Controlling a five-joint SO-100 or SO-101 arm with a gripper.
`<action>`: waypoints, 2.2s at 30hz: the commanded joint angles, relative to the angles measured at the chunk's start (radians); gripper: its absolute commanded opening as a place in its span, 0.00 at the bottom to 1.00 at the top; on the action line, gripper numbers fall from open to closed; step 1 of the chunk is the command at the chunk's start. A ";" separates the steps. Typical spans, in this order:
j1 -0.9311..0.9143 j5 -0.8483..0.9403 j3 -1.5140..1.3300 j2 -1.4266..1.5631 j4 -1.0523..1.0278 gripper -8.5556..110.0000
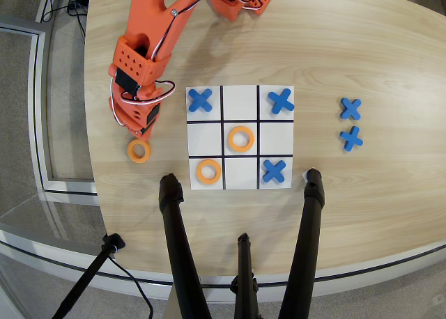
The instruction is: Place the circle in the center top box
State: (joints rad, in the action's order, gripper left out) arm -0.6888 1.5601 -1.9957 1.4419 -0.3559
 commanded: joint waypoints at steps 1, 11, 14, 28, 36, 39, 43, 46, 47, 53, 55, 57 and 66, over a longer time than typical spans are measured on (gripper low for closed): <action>0.015 0.012 0.006 -0.003 0.011 0.18; 0.023 0.031 -0.009 -0.072 0.041 0.18; 0.017 0.035 0.014 -0.107 0.034 0.18; -0.023 0.098 0.206 -0.143 -0.462 0.18; 0.006 0.086 0.192 -0.086 -0.595 0.18; 0.012 0.058 0.196 -0.087 -0.558 0.18; 0.005 0.044 0.201 -0.118 -0.428 0.18; -0.017 0.058 0.222 -0.147 -0.411 0.18; -0.026 0.074 0.227 -0.150 -0.417 0.18; -0.077 0.143 0.232 -0.158 -0.433 0.18; -0.097 0.173 0.233 -0.158 -0.454 0.18; -0.117 0.206 0.235 -0.155 -0.468 0.18; -0.147 0.245 0.333 -0.158 -0.577 0.18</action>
State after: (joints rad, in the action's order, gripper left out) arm -0.8268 1.7963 -1.7058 1.2809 -0.8928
